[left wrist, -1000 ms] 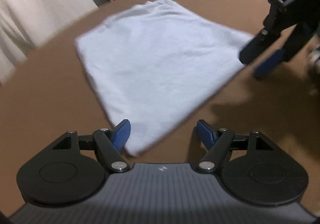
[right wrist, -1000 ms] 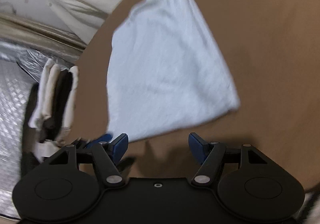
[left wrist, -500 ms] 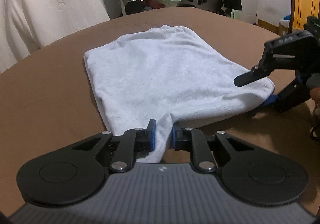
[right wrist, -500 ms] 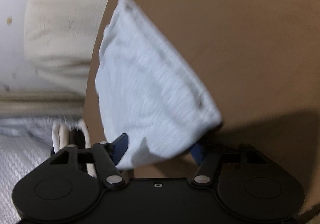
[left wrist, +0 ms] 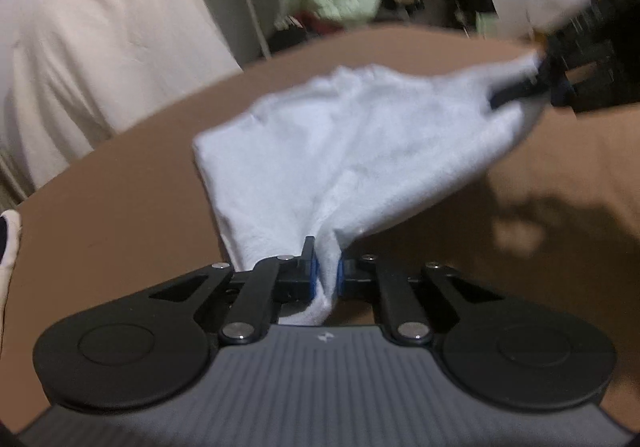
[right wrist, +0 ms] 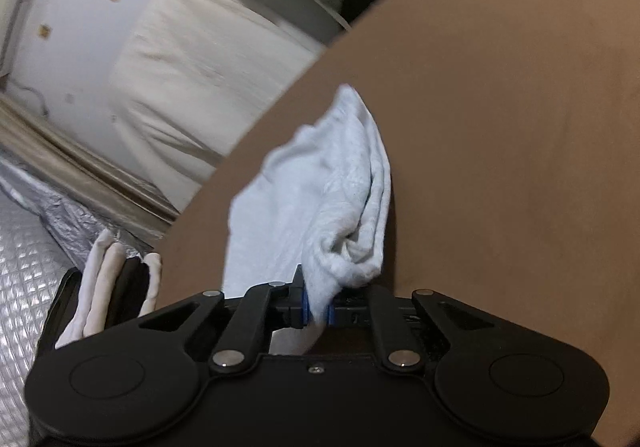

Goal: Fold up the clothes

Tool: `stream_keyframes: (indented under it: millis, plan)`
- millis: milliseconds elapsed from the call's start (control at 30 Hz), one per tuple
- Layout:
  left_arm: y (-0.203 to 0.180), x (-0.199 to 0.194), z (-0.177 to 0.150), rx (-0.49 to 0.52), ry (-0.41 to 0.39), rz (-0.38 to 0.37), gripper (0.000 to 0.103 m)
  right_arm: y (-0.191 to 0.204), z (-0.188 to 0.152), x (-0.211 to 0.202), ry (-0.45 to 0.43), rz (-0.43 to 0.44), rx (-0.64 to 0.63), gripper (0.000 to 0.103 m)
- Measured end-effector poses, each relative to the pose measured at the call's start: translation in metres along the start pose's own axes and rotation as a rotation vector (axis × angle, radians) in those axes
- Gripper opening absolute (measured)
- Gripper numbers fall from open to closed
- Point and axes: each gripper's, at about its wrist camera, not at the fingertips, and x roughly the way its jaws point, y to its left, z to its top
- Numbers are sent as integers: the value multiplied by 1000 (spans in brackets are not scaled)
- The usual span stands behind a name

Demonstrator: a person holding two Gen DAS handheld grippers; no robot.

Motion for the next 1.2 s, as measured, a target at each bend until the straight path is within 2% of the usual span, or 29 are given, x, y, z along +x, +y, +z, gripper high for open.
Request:
stream_keyframes:
  millis: [67,200,333,433,500,533,567,600,633,767,867,933,967,1000,1033,1067,1100,1133,1167,1200]
  plan:
    - [10,-16,9,-54,-51,-2,7,8,2,-14,-13,-9,-46,11]
    - [20,-36,22,-104,-116,-13,7,3,2,-9,17,-17,-15,9]
    - [13,-24,18,-102,-88,-7,7,-2,1,-3,48,-25,19,8]
    - [13,-15,12,-122,-77,-2,7,-6,1,1,71,-31,44,13]
    - [19,-13,11,-151,-71,3,7,-8,1,4,86,-35,61,30]
    - [21,-12,10,-166,-68,5,7,-9,1,5,94,-37,69,35]
    - [23,-11,11,-174,-68,0,7,-11,1,7,101,-39,78,47]
    - [25,-10,11,-183,-68,-4,7,-12,1,8,109,-41,86,65]
    - [25,-9,11,-175,-67,-2,7,-13,-3,9,124,-50,101,69]
    - [20,-6,13,-143,-66,2,7,-24,-12,23,128,-31,204,72]
    - [16,-5,11,-106,-53,34,12,-37,-12,48,133,-40,293,72]
    - [11,-1,6,-71,-35,45,14,-43,-12,55,107,-9,333,49]
    - [8,2,2,-57,-29,40,15,-44,-11,56,95,13,344,24]
    - [6,5,0,-39,-19,35,19,-43,-10,56,92,15,330,17]
    - [4,8,-2,-20,-9,30,22,-39,-9,54,79,20,304,16]
    - [1,13,-4,8,-5,31,33,-36,-8,51,66,25,278,15]
    - [-2,18,-5,36,-2,32,50,-32,-6,48,52,31,251,14]
    - [-5,26,-9,71,23,74,58,-27,-5,46,40,48,231,14]
    - [-8,35,-12,105,48,118,59,-24,-5,43,26,69,211,14]
    - [-11,43,-15,140,73,162,46,-21,-4,42,17,83,194,14]
